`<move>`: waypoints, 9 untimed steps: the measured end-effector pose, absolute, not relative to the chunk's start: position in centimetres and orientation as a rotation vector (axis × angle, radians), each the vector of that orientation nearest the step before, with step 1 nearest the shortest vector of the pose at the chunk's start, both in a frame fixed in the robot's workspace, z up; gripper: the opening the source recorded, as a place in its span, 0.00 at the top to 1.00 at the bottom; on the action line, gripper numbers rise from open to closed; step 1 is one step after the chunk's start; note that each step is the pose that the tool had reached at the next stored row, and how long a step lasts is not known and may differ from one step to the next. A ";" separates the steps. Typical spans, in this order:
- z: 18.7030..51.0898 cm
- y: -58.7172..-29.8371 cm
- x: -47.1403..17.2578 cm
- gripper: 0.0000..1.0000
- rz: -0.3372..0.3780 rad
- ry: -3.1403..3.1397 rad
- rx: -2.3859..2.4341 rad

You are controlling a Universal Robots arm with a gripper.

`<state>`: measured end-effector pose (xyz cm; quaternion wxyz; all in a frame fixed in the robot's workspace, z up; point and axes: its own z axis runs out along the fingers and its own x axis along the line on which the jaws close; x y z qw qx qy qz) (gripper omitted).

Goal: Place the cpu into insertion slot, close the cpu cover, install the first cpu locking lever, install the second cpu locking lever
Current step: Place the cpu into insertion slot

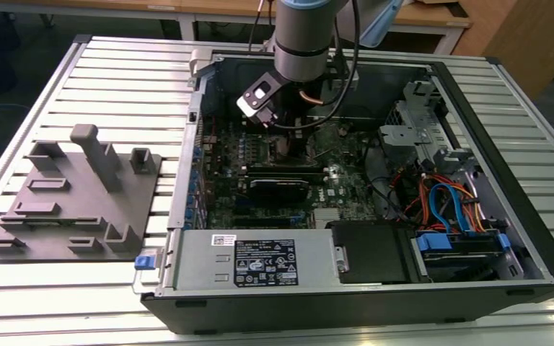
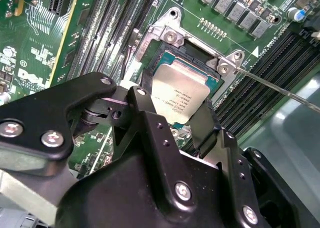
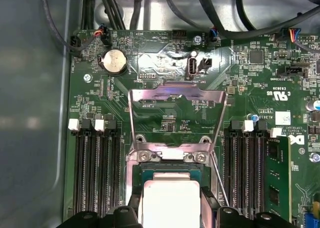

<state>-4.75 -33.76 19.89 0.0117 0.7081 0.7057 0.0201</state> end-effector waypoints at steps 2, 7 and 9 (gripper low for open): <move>19.9 -33.8 -4.8 0.46 0.063 2.200 2.209; 19.8 -33.8 -4.8 0.46 0.063 2.200 2.209; 19.7 -33.8 -4.8 0.46 0.063 2.202 2.207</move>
